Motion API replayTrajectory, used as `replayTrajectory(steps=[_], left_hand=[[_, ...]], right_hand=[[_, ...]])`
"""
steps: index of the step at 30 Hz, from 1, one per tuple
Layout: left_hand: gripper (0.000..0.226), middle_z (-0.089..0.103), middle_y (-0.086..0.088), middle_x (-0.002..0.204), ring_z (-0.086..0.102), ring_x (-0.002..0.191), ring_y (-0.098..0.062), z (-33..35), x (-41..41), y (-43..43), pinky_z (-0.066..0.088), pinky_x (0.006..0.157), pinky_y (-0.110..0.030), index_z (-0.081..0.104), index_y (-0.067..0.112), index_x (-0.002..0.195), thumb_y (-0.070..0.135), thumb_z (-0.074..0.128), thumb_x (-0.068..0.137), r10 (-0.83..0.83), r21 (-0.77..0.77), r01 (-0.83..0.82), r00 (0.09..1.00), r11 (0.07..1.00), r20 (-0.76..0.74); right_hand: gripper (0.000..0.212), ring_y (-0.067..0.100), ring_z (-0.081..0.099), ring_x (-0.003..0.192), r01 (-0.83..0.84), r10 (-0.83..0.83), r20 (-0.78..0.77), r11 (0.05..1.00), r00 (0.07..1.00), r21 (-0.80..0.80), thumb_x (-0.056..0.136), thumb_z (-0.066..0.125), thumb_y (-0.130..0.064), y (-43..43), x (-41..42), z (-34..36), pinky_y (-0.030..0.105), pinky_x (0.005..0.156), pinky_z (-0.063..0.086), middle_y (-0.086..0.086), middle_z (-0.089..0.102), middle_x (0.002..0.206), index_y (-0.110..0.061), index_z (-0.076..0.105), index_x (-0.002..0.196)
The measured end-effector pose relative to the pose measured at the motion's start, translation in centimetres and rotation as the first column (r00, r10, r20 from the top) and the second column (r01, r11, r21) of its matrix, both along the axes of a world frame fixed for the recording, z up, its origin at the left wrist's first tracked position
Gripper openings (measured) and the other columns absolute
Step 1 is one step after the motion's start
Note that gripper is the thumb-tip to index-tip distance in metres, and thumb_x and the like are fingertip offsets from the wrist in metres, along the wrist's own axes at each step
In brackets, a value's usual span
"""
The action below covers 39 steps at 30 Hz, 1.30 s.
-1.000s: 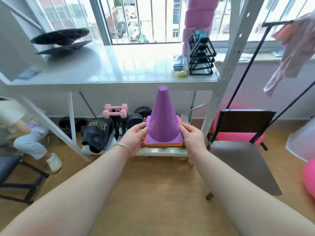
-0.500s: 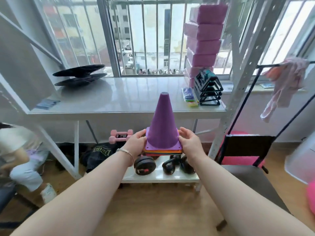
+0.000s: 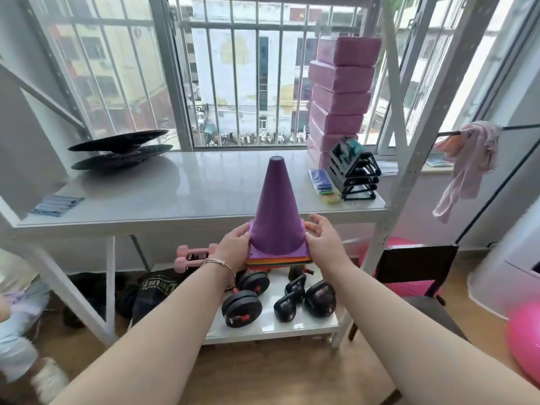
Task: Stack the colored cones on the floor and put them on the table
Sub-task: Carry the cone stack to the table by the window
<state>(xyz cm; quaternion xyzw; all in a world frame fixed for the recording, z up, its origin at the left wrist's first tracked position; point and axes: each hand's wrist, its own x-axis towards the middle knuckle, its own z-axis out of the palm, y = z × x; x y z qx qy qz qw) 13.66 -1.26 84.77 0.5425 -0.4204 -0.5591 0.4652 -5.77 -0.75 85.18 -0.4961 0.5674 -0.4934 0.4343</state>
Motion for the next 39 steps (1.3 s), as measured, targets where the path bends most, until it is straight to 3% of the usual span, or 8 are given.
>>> replayTrajectory(steps=[4,8,11,16,19,24,36,39], left_hand=[[0.042,0.065,-0.007,0.122,0.067,0.104,-0.032,0.2,0.3,-2.7,0.048,0.100,-0.044,0.057,0.022,0.131,0.008,0.035,0.098,-0.009,0.021,0.009,1.000,1.000,-0.006],[0.041,0.064,-0.007,0.128,0.061,0.118,-0.028,0.3,0.5,-6.2,0.043,0.107,-0.044,0.051,0.024,0.136,0.010,0.035,0.100,0.005,0.015,-0.004,0.999,1.000,-0.049],[0.040,0.066,-0.005,0.120,0.069,0.092,-0.019,0.8,0.4,-8.9,0.055,0.082,-0.030,0.053,0.027,0.131,0.010,0.032,0.102,0.011,-0.008,-0.011,0.998,1.000,-0.056],[0.038,0.072,-0.009,0.107,0.066,0.088,-0.023,1.4,-0.3,-13.9,0.053,0.078,-0.033,0.061,0.025,0.125,0.007,0.039,0.099,0.050,-0.059,-0.052,0.998,0.997,-0.044],[0.036,0.071,-0.011,0.096,0.064,0.076,-0.022,2.0,-0.8,-17.1,0.052,0.060,-0.028,0.064,0.022,0.119,0.007,0.040,0.097,0.094,-0.023,-0.095,0.995,0.995,-0.026],[0.031,0.067,-0.006,0.079,0.059,0.056,-0.011,2.4,-2.6,-21.8,0.046,0.043,-0.019,0.066,0.011,0.114,0.007,0.041,0.097,0.098,0.008,-0.098,0.995,0.995,0.004],[0.048,0.065,0.001,0.084,0.060,0.050,0.001,1.6,-4.7,-28.7,0.043,0.043,-0.013,0.063,0.021,0.115,-0.004,0.031,0.089,0.098,0.000,-0.098,0.993,0.995,0.069],[0.048,0.068,-0.002,0.090,0.063,0.066,-0.010,2.0,-4.3,-31.0,0.043,0.047,-0.014,0.066,0.023,0.108,-0.004,0.035,0.085,0.097,-0.005,-0.097,0.993,0.995,0.070]], right_hand=[[0.051,0.020,0.054,0.126,-0.030,0.030,-0.010,0.999,1.000,0.013,0.098,0.043,-0.005,-2.8,0.5,0.4,0.042,0.106,0.047,0.008,0.049,0.147,-0.016,0.036,0.148],[0.051,0.018,0.043,0.137,-0.088,0.088,0.000,0.996,0.996,0.015,0.100,0.038,-0.004,-6.6,1.0,0.7,0.040,0.116,0.035,0.008,0.041,0.153,-0.013,0.033,0.150],[0.047,0.013,0.048,0.127,-0.115,0.115,-0.024,0.993,0.993,-0.010,0.100,0.039,-0.005,-9.9,1.1,1.0,0.032,0.113,0.037,0.003,0.051,0.144,-0.010,0.038,0.147],[0.031,0.006,0.059,0.090,-0.092,0.089,-0.058,0.994,0.994,-0.054,0.096,0.044,-0.008,-15.2,0.9,1.3,0.029,0.094,0.048,-0.018,0.064,0.090,-0.029,0.064,0.104],[0.039,0.013,0.064,0.102,-0.124,0.116,-0.118,0.991,0.986,-0.058,0.091,0.043,-0.018,-18.8,0.1,1.1,0.039,0.095,0.052,-0.014,0.072,0.099,-0.049,0.067,0.090],[0.038,0.024,0.065,0.105,-0.152,0.151,-0.043,0.988,0.988,-0.021,0.090,0.043,-0.020,-24.0,-1.5,0.9,0.048,0.095,0.053,-0.007,0.074,0.099,-0.047,0.071,0.089],[0.041,0.019,0.064,0.101,-0.228,0.223,0.055,0.969,0.973,0.097,0.091,0.038,-0.013,-32.2,-2.9,0.3,0.028,0.080,0.052,-0.005,0.075,0.102,-0.028,0.075,0.101],[0.043,0.018,0.065,0.101,-0.230,0.217,0.106,0.965,0.970,0.128,0.091,0.035,-0.013,-34.1,-2.5,-0.1,0.029,0.086,0.052,-0.003,0.076,0.103,-0.025,0.074,0.104]])
